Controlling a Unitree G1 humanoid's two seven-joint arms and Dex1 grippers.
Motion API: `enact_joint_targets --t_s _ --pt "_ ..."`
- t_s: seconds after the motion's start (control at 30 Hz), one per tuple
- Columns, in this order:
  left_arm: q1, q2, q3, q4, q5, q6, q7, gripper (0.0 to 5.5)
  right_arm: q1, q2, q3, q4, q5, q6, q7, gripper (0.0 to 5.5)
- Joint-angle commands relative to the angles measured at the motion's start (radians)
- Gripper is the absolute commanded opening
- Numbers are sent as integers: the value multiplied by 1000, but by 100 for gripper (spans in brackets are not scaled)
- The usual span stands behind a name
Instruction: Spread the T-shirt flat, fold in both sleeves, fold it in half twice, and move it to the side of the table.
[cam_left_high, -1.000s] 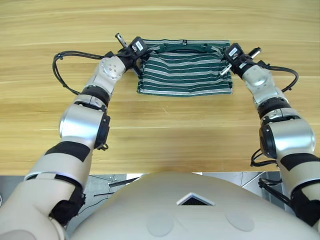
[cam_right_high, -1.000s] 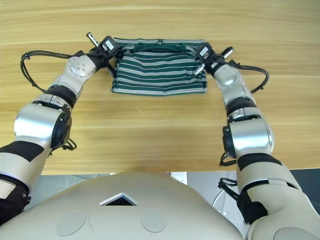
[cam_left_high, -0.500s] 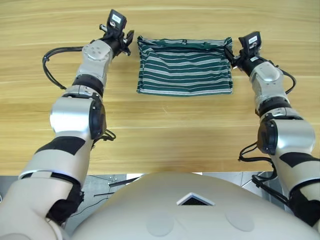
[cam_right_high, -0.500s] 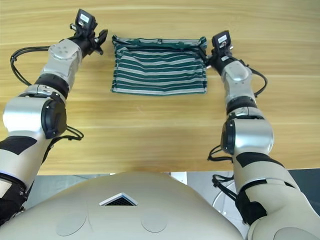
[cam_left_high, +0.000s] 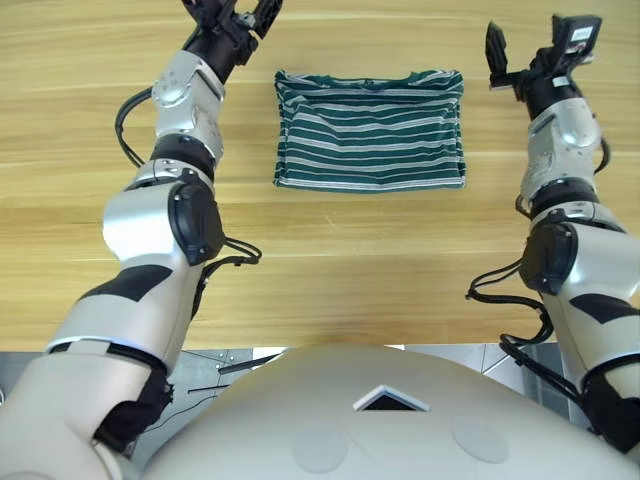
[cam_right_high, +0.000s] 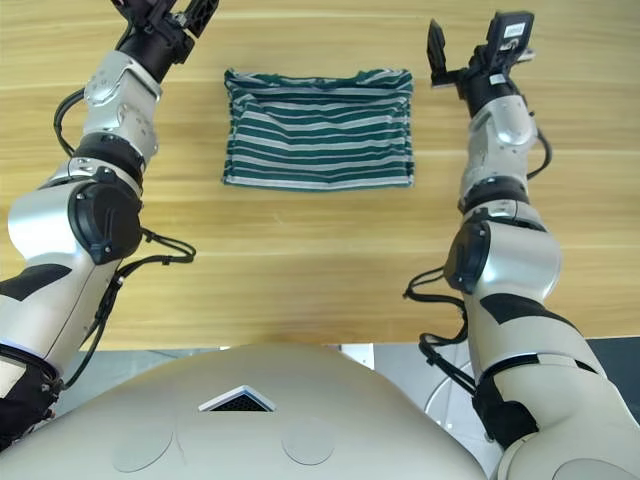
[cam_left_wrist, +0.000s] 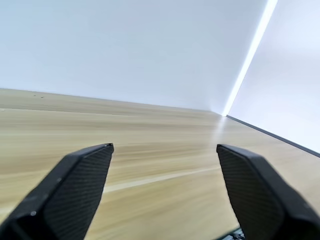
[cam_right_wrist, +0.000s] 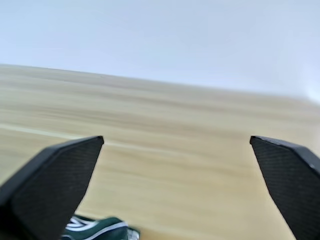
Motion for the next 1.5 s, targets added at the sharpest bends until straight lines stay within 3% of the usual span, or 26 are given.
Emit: enact_joint_targets --t_s 0.03,0.2,0.43,0.67,0.8,0.93,1.07,1.2,1.27,1.5 --pt "61 21 -2 -36 -25 -102 -106 384 97 -61 129 -90 -136 -154 66 538" --pt "111 27 -14 -43 -26 -175 -106 384 198 -106 292 -173 -303 -232 87 538" --pt "133 14 -32 -47 -28 -203 -101 384 333 -161 402 -336 -348 -268 157 538" --pt "141 29 -31 -53 -43 -208 -105 384 711 -369 555 -1213 49 -227 395 538" --pt "139 27 -31 -54 -48 -210 -107 384 734 -375 570 -1427 210 -165 402 538" --pt "140 24 -32 -55 -51 -211 -106 384 612 -282 516 -1331 139 -47 318 538" --pt "135 25 -32 -57 -52 -218 -105 384 399 -196 456 -1065 -177 40 83 538" --pt "137 20 -36 -63 -52 -229 -106 384 235 -200 478 -794 -542 97 -237 538" --pt "139 18 -40 -64 -52 -233 -105 384 217 -207 496 -724 -609 85 -292 538" --pt "140 23 -46 -63 -52 -233 -94 384 465 -387 566 -918 -308 -108 122 538"
